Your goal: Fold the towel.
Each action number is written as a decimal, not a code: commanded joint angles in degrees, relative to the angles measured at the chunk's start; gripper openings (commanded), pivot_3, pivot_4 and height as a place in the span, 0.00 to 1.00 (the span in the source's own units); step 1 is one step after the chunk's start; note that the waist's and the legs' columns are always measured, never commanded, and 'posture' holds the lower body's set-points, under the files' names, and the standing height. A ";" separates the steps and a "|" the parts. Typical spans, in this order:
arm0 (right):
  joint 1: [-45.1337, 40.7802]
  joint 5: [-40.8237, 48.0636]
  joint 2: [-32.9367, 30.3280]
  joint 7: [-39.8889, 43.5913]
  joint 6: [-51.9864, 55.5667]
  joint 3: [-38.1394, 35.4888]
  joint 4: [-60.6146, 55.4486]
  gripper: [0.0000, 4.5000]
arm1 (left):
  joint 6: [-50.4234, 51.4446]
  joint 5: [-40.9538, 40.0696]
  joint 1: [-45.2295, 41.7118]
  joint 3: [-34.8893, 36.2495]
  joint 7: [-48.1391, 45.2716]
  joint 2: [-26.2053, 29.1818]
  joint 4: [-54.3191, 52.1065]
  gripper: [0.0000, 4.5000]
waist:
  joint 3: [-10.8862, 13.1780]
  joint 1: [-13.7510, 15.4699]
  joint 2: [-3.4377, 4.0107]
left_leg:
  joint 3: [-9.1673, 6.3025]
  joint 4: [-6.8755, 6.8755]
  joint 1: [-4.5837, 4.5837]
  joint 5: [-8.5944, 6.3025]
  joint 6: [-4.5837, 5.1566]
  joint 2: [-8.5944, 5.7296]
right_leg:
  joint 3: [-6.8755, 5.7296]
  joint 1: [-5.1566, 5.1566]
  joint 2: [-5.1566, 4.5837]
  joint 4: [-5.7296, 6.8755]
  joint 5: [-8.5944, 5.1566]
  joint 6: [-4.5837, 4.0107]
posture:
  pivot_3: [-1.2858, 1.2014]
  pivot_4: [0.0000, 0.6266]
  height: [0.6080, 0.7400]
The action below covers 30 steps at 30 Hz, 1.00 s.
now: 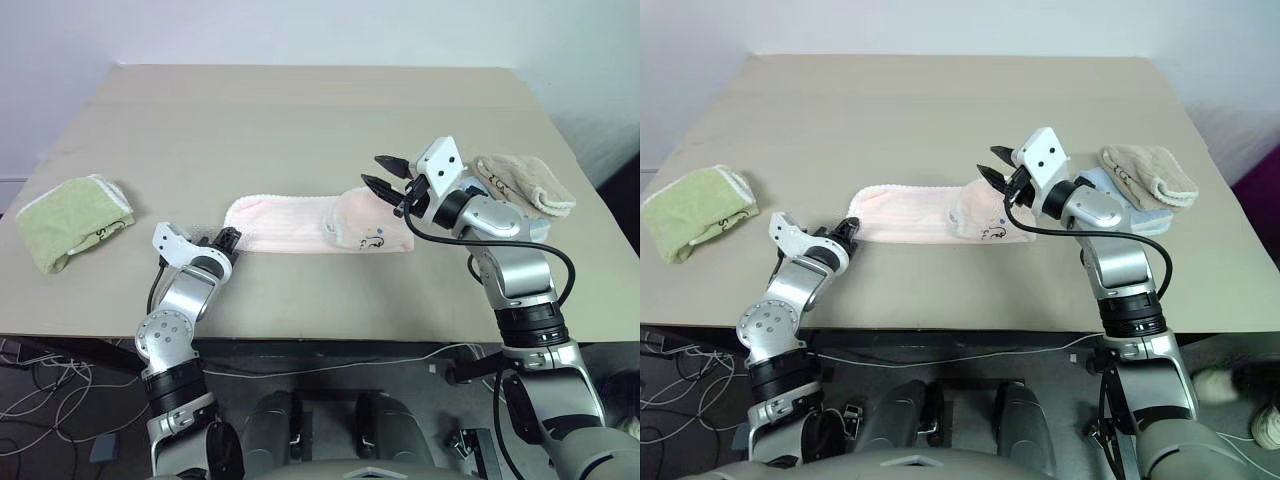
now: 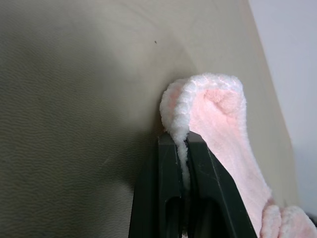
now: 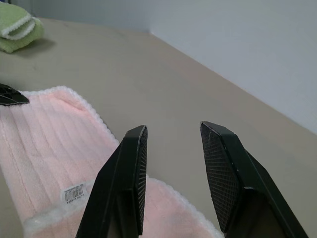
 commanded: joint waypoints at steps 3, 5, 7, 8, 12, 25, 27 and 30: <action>0.00 0.53 0.15 -0.52 -0.87 -0.95 -2.07 0.39 | -0.27 -1.46 1.03 1.67 0.00 2.01 0.35 0.01 | 0.00 -0.09 0.00 | 0.00 -0.01 0.00 0.00 0.00 0.00 | 0.00 -0.01 0.01 0.00 0.00 0.00 | 0.52 0.24 1.00; 0.11 0.51 0.14 -0.49 -0.92 -0.90 -2.14 0.39 | -1.22 -2.43 0.67 3.34 -0.60 3.93 0.58 0.01 | 0.00 -0.23 0.00 | 0.00 -0.01 0.00 0.00 -0.01 0.03 | 0.01 -0.03 0.02 0.00 0.00 0.00 | 0.52 0.24 1.00; 0.17 0.49 0.10 -0.45 -0.97 -0.88 -2.20 0.39 | -1.83 -2.93 0.05 5.17 -1.20 7.07 1.42 0.01 | 0.02 -0.56 -0.03 | 0.00 -0.03 -0.01 0.01 -0.03 0.05 | 0.01 -0.06 0.05 0.00 0.00 -0.01 | 0.52 0.24 1.00; 0.17 0.47 0.07 -0.46 -0.99 -0.89 -2.20 0.39 | -2.06 -3.14 -0.22 5.89 -1.44 8.42 1.86 0.01 | 0.04 -0.82 -0.06 | 0.00 -0.04 -0.01 0.02 -0.05 0.07 | 0.02 -0.08 0.07 0.00 -0.01 -0.01 | 0.52 0.24 1.00; 0.20 0.43 -0.06 -0.47 -1.02 -0.96 -2.24 0.39 | -2.35 -3.93 -1.75 9.34 -3.14 15.52 3.84 0.01 | 0.13 -1.41 -0.18 | 0.00 -0.10 -0.05 0.04 -0.08 0.07 | 0.01 -0.13 0.07 0.01 -0.01 -0.01 | 0.52 0.24 1.00; 0.57 0.23 0.51 -1.19 -1.27 -0.80 -1.91 0.39 | 3.73 -4.81 -8.73 -4.32 -16.20 22.61 -8.11 0.01 | 0.25 -1.01 -0.37 | -0.03 -0.11 -0.15 0.13 -0.61 -0.02 | -0.04 -0.13 -0.13 -0.04 0.00 0.00 | 0.52 0.24 1.00; 0.72 0.24 0.57 -1.41 -1.19 -0.85 -2.06 0.39 | 4.88 -2.57 -9.09 -10.15 -20.08 22.95 -11.09 0.01 | 0.25 -1.25 -0.37 | -0.01 -0.12 -0.15 0.13 -0.61 -0.08 | -0.04 -0.12 -0.13 -0.07 0.01 0.00 | 0.52 0.24 1.00; 1.09 0.23 0.64 -1.70 -1.06 -0.95 -2.42 0.39 | 5.15 2.27 -9.90 -19.23 -25.58 23.44 -14.16 0.01 | 0.27 -1.52 -0.33 | 0.02 -0.21 -0.13 0.16 -0.62 -0.07 | -0.02 -0.13 -0.06 -0.12 0.01 0.00 | 0.52 0.24 1.00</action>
